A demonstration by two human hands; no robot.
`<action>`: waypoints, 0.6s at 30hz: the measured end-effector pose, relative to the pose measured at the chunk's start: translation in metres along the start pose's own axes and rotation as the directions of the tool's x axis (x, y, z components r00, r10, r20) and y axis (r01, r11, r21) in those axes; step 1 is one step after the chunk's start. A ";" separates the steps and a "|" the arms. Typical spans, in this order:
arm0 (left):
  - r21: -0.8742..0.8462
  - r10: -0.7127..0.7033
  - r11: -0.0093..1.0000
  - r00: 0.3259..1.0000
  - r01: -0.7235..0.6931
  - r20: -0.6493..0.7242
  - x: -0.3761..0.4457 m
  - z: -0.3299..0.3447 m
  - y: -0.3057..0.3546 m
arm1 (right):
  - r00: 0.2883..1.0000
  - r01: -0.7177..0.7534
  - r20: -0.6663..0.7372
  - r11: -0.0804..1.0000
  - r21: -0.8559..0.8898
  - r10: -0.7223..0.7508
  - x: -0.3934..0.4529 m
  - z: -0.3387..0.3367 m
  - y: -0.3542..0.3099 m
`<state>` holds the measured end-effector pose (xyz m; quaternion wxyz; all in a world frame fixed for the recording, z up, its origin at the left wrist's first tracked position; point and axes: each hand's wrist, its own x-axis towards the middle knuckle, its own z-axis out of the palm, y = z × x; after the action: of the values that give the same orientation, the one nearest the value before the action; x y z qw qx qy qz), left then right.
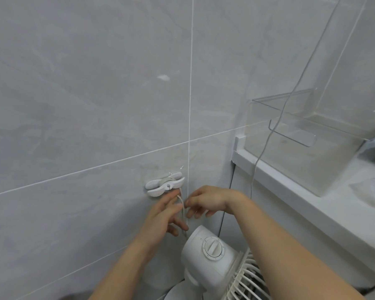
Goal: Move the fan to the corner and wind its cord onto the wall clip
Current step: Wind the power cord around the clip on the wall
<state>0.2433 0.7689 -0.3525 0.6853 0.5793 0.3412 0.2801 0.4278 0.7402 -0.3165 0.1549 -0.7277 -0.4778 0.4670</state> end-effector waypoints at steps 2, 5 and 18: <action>0.010 0.001 1.000 1.000 -0.001 0.001 0.001 -0.001 0.000 | 0.999 0.001 0.036 1.000 -0.005 -0.001 0.000 0.002 -0.001; 0.003 -0.009 1.000 1.000 0.009 0.012 -0.001 -0.001 0.003 | 1.000 0.003 0.029 0.999 -0.048 -0.002 -0.001 0.003 -0.003; 0.035 -0.027 0.999 1.000 0.026 0.014 -0.007 -0.001 0.006 | 0.996 0.075 -0.048 0.995 -0.060 -0.078 -0.001 0.008 -0.009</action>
<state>0.2383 0.7647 -0.3458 0.6813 0.5885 0.3485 0.2608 0.4162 0.7422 -0.3137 0.1634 -0.7245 -0.5148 0.4282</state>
